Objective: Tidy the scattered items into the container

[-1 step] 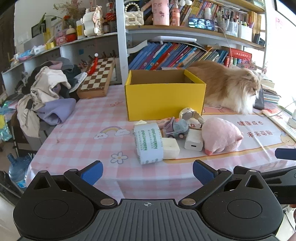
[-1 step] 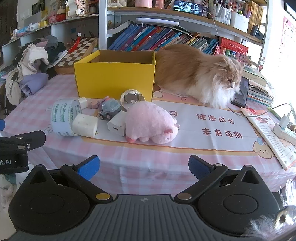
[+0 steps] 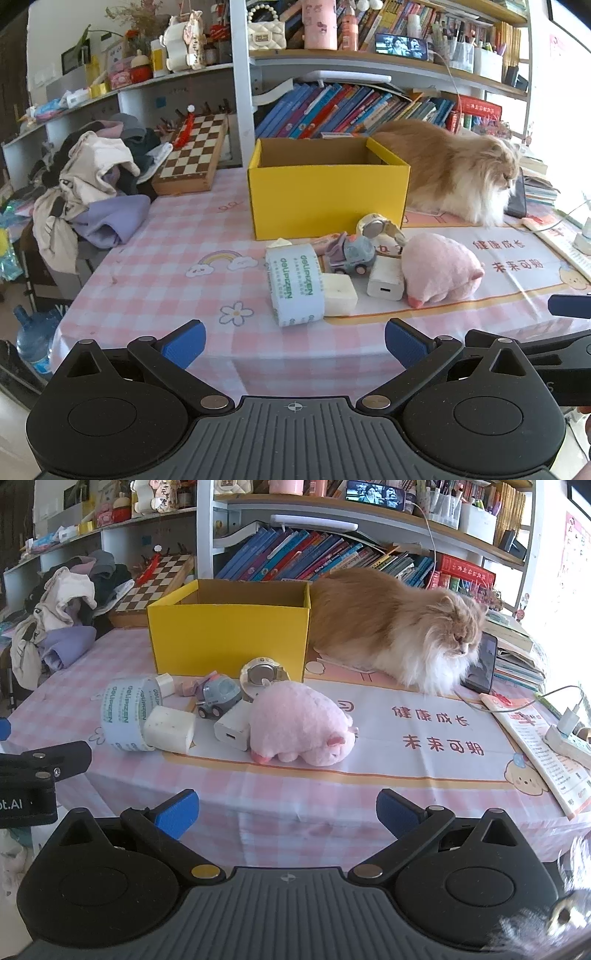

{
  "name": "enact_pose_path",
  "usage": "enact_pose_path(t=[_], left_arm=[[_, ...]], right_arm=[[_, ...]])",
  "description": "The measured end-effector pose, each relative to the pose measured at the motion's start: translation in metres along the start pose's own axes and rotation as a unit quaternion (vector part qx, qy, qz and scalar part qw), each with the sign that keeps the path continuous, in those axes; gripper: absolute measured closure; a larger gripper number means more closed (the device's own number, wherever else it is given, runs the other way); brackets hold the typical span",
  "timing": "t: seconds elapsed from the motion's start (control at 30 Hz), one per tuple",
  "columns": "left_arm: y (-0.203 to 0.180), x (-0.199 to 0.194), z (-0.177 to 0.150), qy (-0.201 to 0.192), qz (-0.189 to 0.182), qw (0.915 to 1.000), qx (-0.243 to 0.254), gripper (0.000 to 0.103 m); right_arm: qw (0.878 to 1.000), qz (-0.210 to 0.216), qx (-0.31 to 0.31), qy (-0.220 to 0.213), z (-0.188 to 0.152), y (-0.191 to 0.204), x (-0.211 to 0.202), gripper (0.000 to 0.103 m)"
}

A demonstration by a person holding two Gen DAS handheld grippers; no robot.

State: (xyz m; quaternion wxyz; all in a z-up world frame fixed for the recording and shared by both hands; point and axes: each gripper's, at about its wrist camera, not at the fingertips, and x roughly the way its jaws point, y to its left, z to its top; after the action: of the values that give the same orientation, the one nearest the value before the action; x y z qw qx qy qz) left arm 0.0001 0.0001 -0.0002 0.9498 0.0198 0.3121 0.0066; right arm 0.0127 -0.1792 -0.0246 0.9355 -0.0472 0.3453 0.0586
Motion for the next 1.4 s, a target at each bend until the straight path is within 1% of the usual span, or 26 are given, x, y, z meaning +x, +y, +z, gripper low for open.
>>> enact_pose_path(t=[0.6,0.97,1.27,1.4], left_arm=[[0.0014,0.0033,-0.0019,0.027,0.000,0.9996,-0.005,0.000],[-0.0012,0.0030,-0.0029,0.034,0.003,0.9994,-0.004,0.000],[-0.0007,0.0020,-0.0029,0.032,0.009,0.9994,-0.004,0.000],[0.0000,0.0031,-0.0026,0.035,0.011,0.9993,-0.005,0.000]], right_arm=[[1.000,0.002,0.006,0.008,0.0018,-0.0033,0.0024,0.000],[1.000,0.001,0.002,0.008,-0.0012,-0.0010,0.0021,0.000],[1.000,-0.003,0.000,0.006,-0.0029,0.0002,0.0015,0.000],[1.000,-0.002,0.000,0.007,0.0005,-0.0016,0.0012,0.000]])
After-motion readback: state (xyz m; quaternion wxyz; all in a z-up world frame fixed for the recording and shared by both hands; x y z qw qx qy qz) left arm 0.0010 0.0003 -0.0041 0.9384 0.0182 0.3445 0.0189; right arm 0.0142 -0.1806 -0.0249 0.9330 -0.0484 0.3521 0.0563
